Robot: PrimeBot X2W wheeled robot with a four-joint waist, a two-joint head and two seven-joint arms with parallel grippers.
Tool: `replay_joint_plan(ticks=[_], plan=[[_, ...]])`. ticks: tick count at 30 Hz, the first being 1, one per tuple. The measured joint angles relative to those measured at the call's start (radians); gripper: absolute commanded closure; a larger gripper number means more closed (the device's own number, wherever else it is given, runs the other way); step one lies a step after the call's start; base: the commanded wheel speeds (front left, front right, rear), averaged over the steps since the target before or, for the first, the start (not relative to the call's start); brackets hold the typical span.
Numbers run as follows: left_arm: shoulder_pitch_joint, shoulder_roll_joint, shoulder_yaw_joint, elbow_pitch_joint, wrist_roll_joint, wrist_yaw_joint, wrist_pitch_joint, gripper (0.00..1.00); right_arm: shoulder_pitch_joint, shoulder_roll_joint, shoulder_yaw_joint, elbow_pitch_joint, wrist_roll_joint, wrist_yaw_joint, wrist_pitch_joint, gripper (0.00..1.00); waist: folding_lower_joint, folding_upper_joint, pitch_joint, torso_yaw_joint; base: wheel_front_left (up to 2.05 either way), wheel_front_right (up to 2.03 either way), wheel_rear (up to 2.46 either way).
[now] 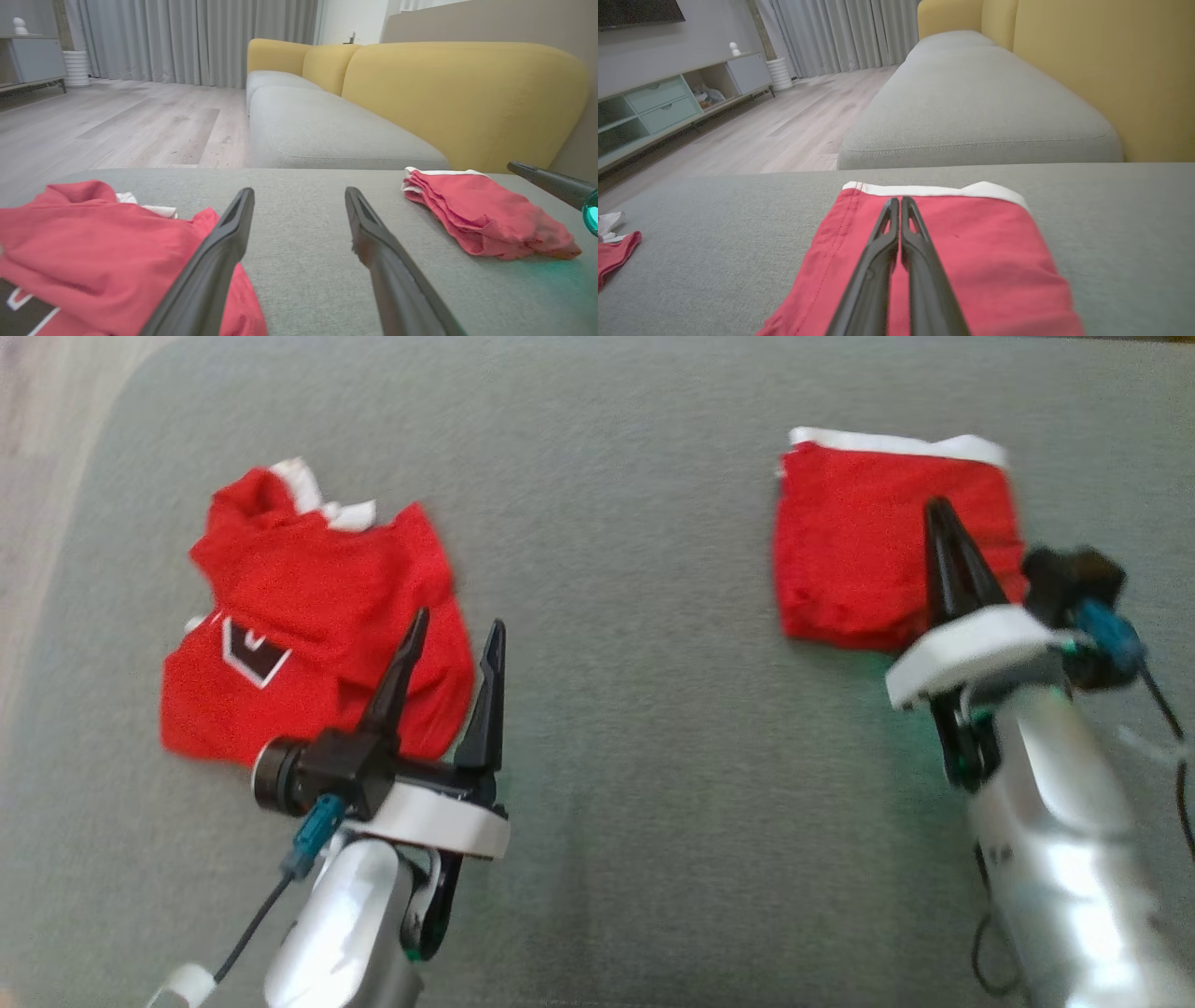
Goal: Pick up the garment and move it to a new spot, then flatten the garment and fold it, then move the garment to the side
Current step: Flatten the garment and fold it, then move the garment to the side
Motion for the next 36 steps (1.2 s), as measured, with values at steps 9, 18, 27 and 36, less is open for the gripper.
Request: replay_joint_plan(ticks=[9, 18, 27, 36], plan=[[0.059, 0.001, 0.043, 0.007, 0.007, -0.002, 0.000, 0.00, 0.331, 0.007, -0.007, -0.317, 0.043, 0.000, -0.001, 0.00, -0.0001, 0.0000, -0.066, -0.097, 0.00, 0.00, 0.00], [0.086, 0.002, 0.065, 0.011, 0.017, -0.012, 0.000, 0.00, 0.439, 0.015, 0.001, -0.393, 0.043, 0.000, -0.001, 0.00, 0.0000, 0.0000, -0.084, -0.143, 0.00, 0.00, 0.00], [0.081, 0.001, 0.062, 0.011, 0.026, -0.028, 0.000, 0.00, 0.356, 0.018, -0.034, -0.397, 0.007, 0.000, 0.029, 0.00, 0.0001, 0.0000, -0.039, -0.118, 0.00, 0.00, 0.00], [0.037, 0.000, 0.043, 0.005, 0.024, -0.029, 0.000, 0.00, 0.121, 0.018, -0.173, -0.255, -0.085, 0.000, 0.170, 0.00, 0.0003, 0.0000, 0.019, -0.051, 0.00, 0.00, 0.00]])
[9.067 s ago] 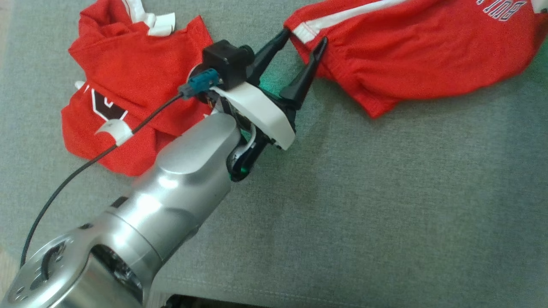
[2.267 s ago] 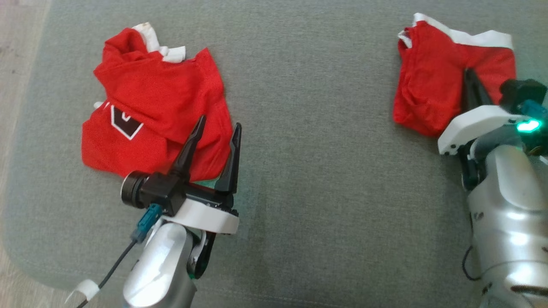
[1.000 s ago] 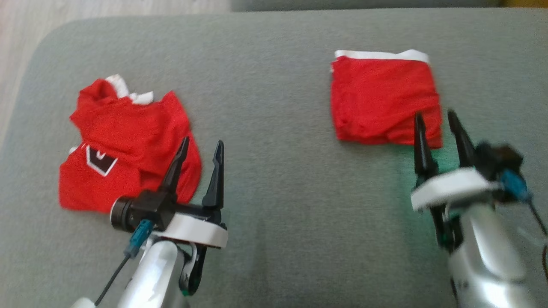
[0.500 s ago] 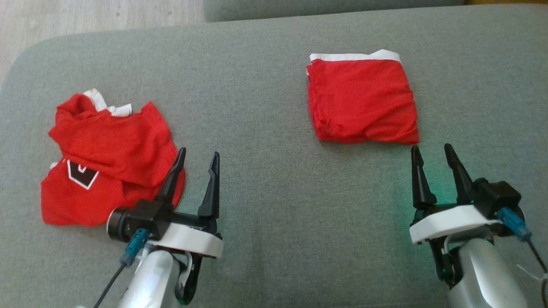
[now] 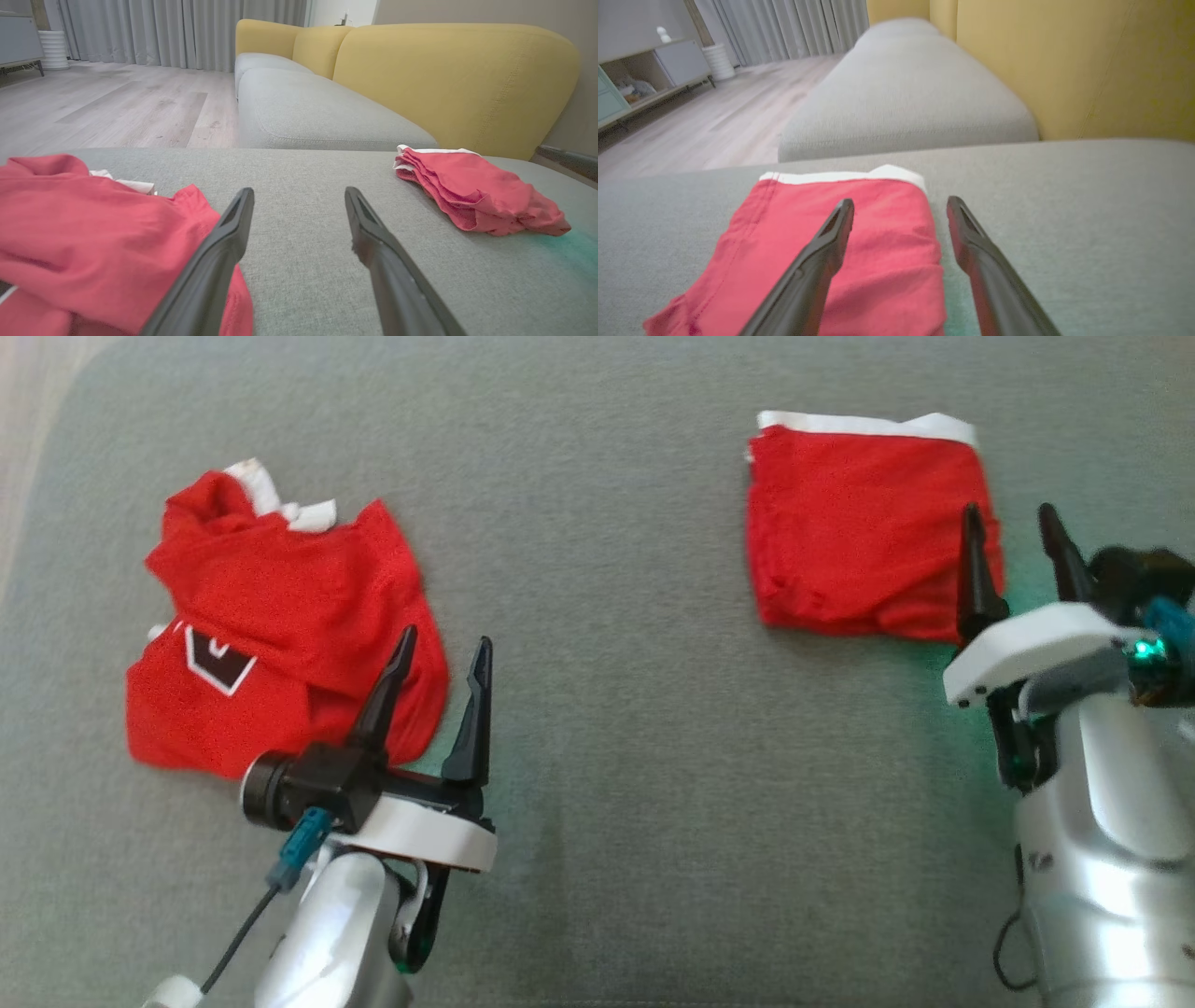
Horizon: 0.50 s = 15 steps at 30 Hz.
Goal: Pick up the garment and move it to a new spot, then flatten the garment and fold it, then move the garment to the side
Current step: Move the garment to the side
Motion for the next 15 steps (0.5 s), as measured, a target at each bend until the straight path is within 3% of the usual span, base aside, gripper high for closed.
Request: replay_joint_plan(ticks=[5, 15], plan=[[-0.006, 0.000, -0.020, -0.001, -0.020, 0.002, 0.000, 0.00, -0.089, 0.000, -0.077, 0.140, -0.030, 0.000, 0.092, 0.00, 0.0000, 0.0000, 0.025, 0.040, 0.00, 0.00, 0.00], [-0.021, -0.001, -0.043, -0.003, -0.038, 0.019, 0.000, 0.00, -0.191, -0.016, -0.195, 0.323, -0.145, 0.000, 0.162, 0.00, -0.0003, 0.0000, 0.055, 0.076, 0.00, 0.00, 0.00]])
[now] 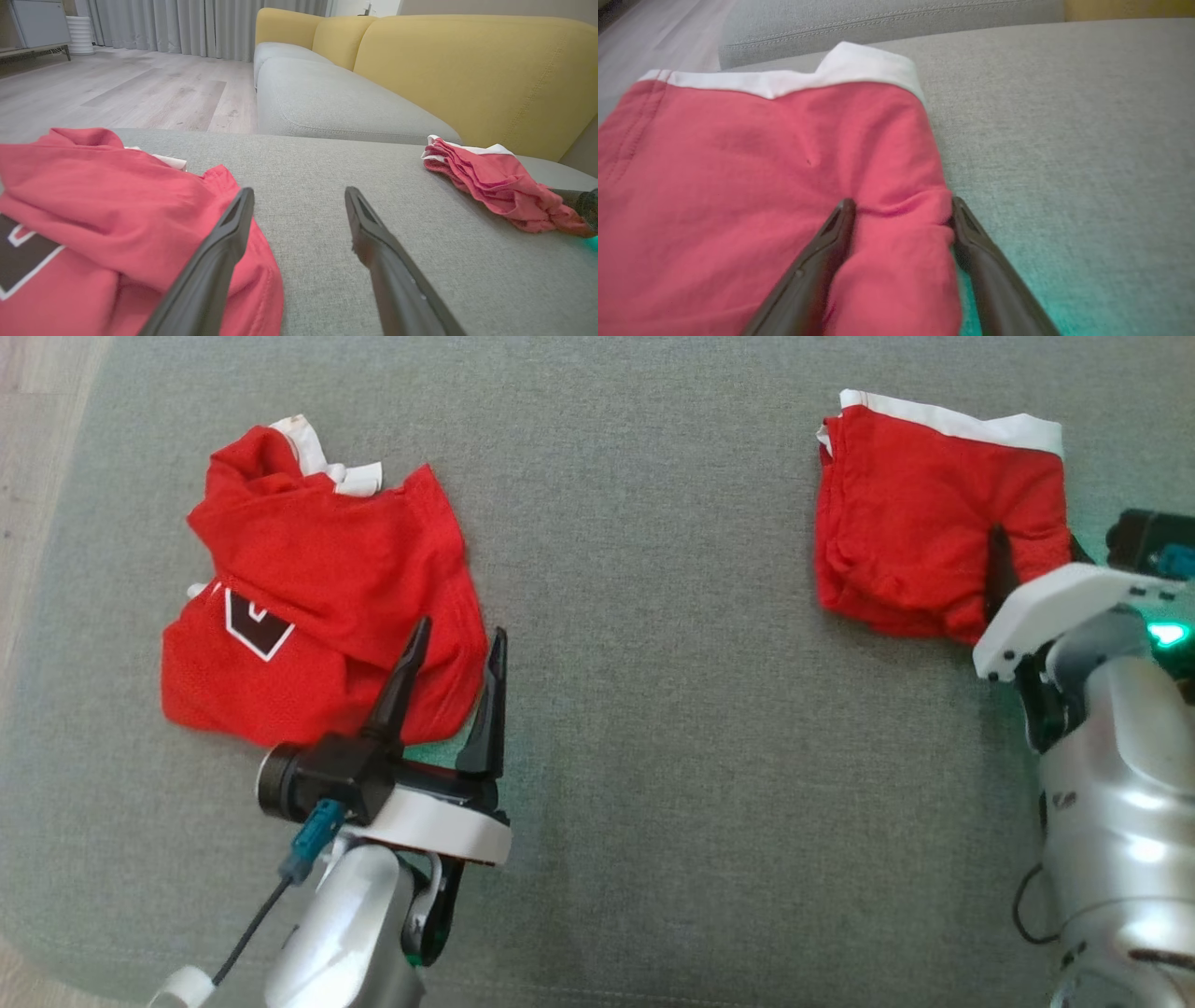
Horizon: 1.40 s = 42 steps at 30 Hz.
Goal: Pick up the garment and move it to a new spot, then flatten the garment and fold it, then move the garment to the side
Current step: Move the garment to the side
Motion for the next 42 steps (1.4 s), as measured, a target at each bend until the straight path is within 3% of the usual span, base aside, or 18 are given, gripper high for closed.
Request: replay_joint_plan(ticks=[1, 2, 3, 4, 8, 11, 14, 20, 24, 39, 40, 41, 42], plan=[[0.000, 0.000, -0.002, 0.000, -0.003, 0.000, 0.000, 0.00, -0.012, -0.003, 0.003, 0.017, -0.001, 0.000, 0.010, 0.00, 0.0000, 0.0000, 0.000, -0.001, 0.00, 0.00, 0.00], [0.000, 0.000, -0.003, 0.000, -0.007, 0.000, 0.000, 0.00, -0.024, -0.006, 0.011, 0.031, -0.001, 0.000, 0.016, 0.10, 0.0000, 0.0000, 0.000, -0.002, 0.00, 0.00, 0.00], [-0.001, -0.001, -0.003, 0.000, -0.007, 0.001, 0.000, 0.00, -0.033, -0.008, 0.023, 0.045, -0.001, 0.000, 0.017, 0.69, 0.0000, 0.0000, 0.000, -0.004, 0.00, 0.00, 0.00], [-0.003, 0.000, -0.002, 0.000, -0.007, 0.001, 0.000, 0.00, -0.039, -0.012, 0.042, 0.054, -0.001, 0.000, 0.017, 1.00, 0.0000, 0.0000, -0.002, -0.006, 0.00, 0.00, 0.00], [-0.012, 0.000, -0.001, 0.001, -0.007, 0.001, 0.000, 0.00, -0.052, -0.039, 0.153, 0.084, -0.017, 0.000, 0.014, 1.00, 0.0000, 0.0000, -0.013, -0.018, 0.00, 0.00, 0.00], [-0.012, 0.000, 0.002, 0.002, -0.007, 0.001, 0.000, 0.00, -0.052, -0.101, 0.270, 0.105, -0.045, 0.000, -0.004, 1.00, 0.0000, 0.0000, -0.024, -0.026, 0.00, 0.00, 0.00], [-0.012, 0.000, 0.007, 0.002, -0.007, 0.001, 0.000, 0.00, -0.052, -0.201, 0.353, 0.123, -0.055, 0.000, -0.012, 1.00, 0.0000, 0.0000, -0.033, -0.034, 0.00, 0.00, 0.00], [-0.012, 0.000, 0.021, -0.006, -0.007, 0.001, 0.000, 0.00, -0.051, -0.460, 0.452, 0.151, -0.090, 0.000, -0.030, 1.00, 0.0000, 0.0000, -0.029, -0.038, 0.00, 0.00, 0.00], [-0.012, -0.001, 0.021, -0.017, -0.006, -0.001, 0.000, 0.00, -0.053, -0.576, 0.457, 0.170, -0.117, 0.000, -0.057, 1.00, 0.0000, 0.0000, -0.018, -0.033, 0.00, 0.00, 0.00], [-0.012, -0.001, 0.025, -0.015, 0.003, -0.002, 0.000, 0.00, -0.087, -0.590, 0.381, 0.227, -0.111, 0.000, -0.117, 1.00, 0.0001, 0.0000, -0.021, -0.020, 0.00, 0.00, 0.00], [-0.012, -0.001, 0.025, -0.015, 0.003, -0.002, 0.000, 0.00, -0.087, -0.590, 0.381, 0.227, -0.111, 0.000, -0.117, 0.67, 0.0001, 0.0000, -0.021, -0.020, 0.00, 0.00, 0.00], [-0.012, -0.001, 0.025, -0.014, 0.003, -0.002, 0.000, 0.00, -0.087, -0.584, 0.369, 0.230, -0.110, 0.000, -0.119, 0.00, 0.0001, 0.0000, -0.024, -0.020, 0.00, 0.00, 0.00], [-0.012, -0.001, 0.025, -0.014, 0.003, -0.002, 0.000, 0.00, -0.088, -0.575, 0.353, 0.234, -0.109, 0.000, -0.117, 0.00, 0.0000, 0.0000, -0.028, -0.021, 0.00, 0.00, 0.00]])
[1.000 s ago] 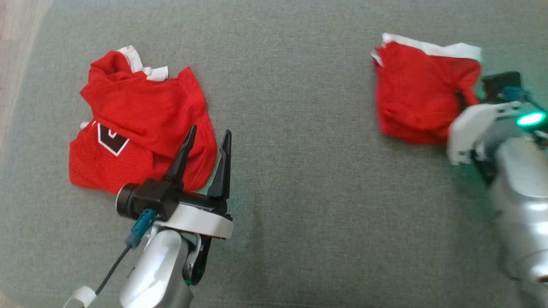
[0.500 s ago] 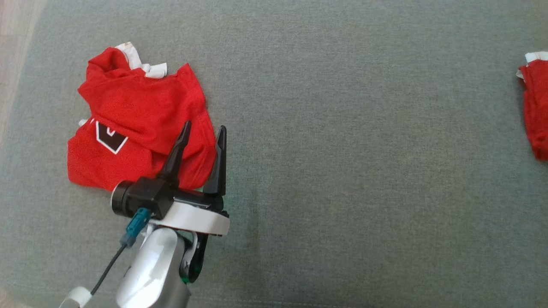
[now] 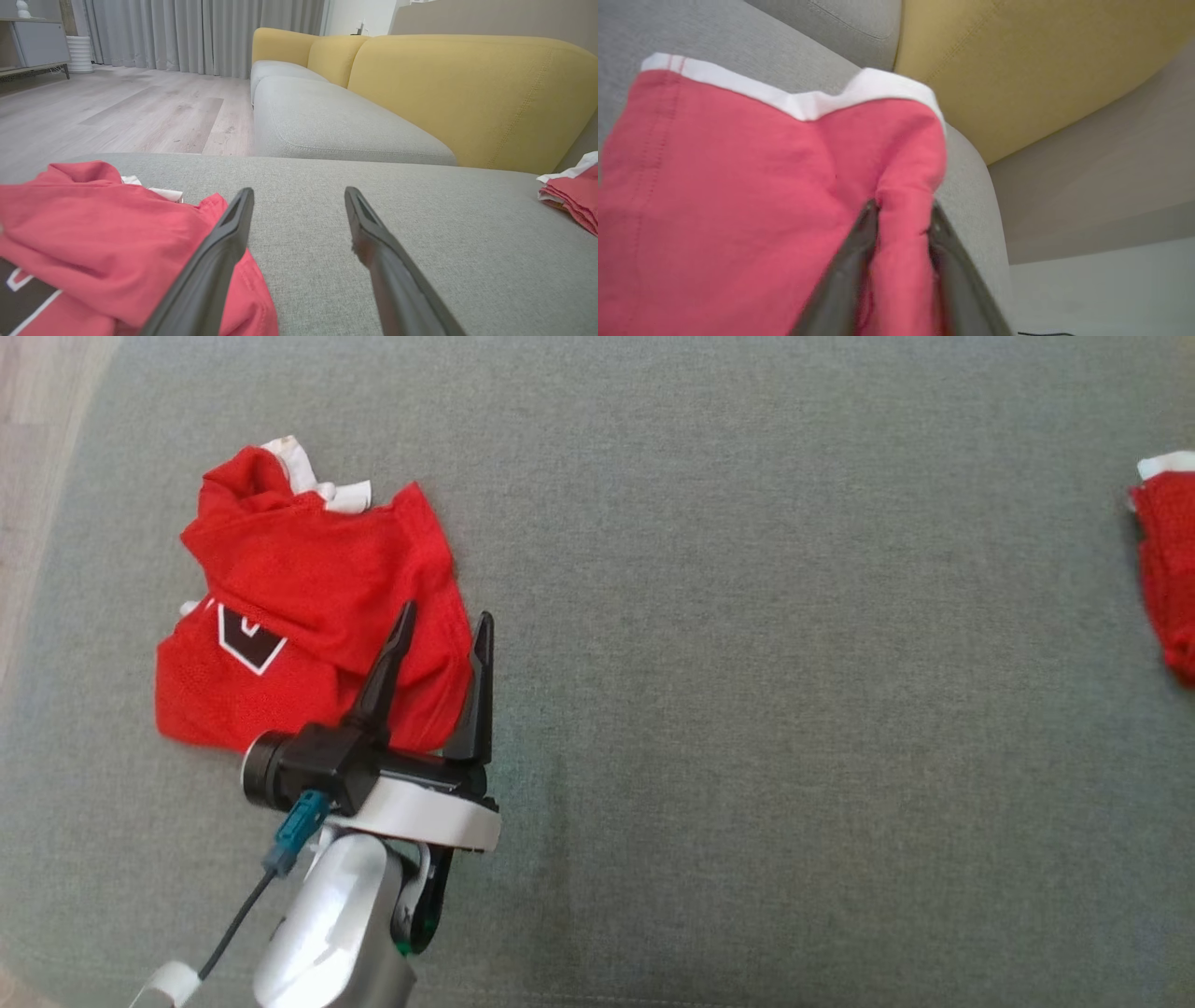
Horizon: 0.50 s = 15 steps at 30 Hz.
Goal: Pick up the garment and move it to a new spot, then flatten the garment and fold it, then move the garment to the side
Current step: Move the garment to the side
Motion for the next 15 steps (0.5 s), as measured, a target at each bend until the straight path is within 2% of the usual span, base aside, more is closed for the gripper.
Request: replay_joint_plan(ticks=[5, 9, 11, 15], plan=[[0.001, 0.000, 0.002, 0.005, 0.000, 0.001, 0.000, 0.00, 0.000, 0.049, -0.039, -0.021, -0.006, 0.000, -0.017, 0.00, 0.0000, 0.0000, -0.025, -0.008, 0.00, 0.00, 0.00], [0.011, 0.000, 0.008, 0.006, 0.000, 0.001, 0.000, 0.00, 0.000, 0.116, -0.070, -0.069, -0.011, 0.000, -0.065, 0.00, 0.0000, 0.0000, -0.061, -0.018, 0.00, 0.00, 0.00], [0.026, 0.000, 0.014, 0.006, 0.002, 0.001, 0.000, 0.00, 0.001, 0.167, -0.080, -0.098, 0.001, 0.000, -0.104, 0.00, -0.0001, 0.0000, -0.082, -0.025, 0.00, 0.00, 0.00], [0.060, 0.001, 0.037, 0.004, 0.018, 0.001, 0.000, 0.00, 0.015, 0.307, -0.093, -0.185, 0.063, 0.000, -0.173, 0.00, -0.0001, 0.0000, -0.128, -0.045, 0.00, 0.00, 0.00]])
